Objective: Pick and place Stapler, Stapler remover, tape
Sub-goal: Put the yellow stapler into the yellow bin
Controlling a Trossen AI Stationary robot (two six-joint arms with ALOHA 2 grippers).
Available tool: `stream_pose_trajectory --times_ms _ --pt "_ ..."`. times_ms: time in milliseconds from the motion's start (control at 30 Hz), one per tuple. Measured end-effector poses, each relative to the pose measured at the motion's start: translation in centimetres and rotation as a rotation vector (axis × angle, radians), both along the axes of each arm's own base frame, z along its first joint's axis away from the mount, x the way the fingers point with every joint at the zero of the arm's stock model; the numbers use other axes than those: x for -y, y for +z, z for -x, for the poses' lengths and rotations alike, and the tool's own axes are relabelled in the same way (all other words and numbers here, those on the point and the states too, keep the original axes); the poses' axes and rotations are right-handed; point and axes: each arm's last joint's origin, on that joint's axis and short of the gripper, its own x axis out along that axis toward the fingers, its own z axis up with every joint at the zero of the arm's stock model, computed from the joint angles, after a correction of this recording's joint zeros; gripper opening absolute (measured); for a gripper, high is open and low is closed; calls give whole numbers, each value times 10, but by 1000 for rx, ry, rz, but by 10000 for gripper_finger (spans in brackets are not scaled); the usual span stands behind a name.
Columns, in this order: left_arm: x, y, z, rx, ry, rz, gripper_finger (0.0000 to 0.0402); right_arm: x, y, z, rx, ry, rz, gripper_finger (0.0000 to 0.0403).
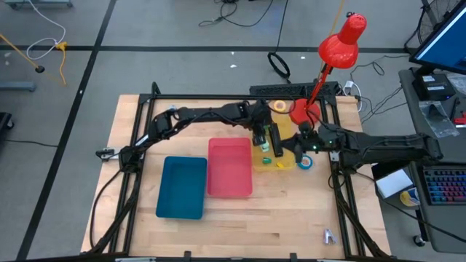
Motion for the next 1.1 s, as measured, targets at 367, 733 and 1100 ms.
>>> stream_pose_trajectory --times_ms 367,733,1100 --pt "1 11 4 -43 44 -55 197 10 -23 -15 -171 -78 24 0" --pt "-43 58 65 -282 329 -39 198 10 -9 -3 -106 -52 137 0" --pt "-105 14 132 -565 527 126 198 8 -2 11 -96 -24 230 0"
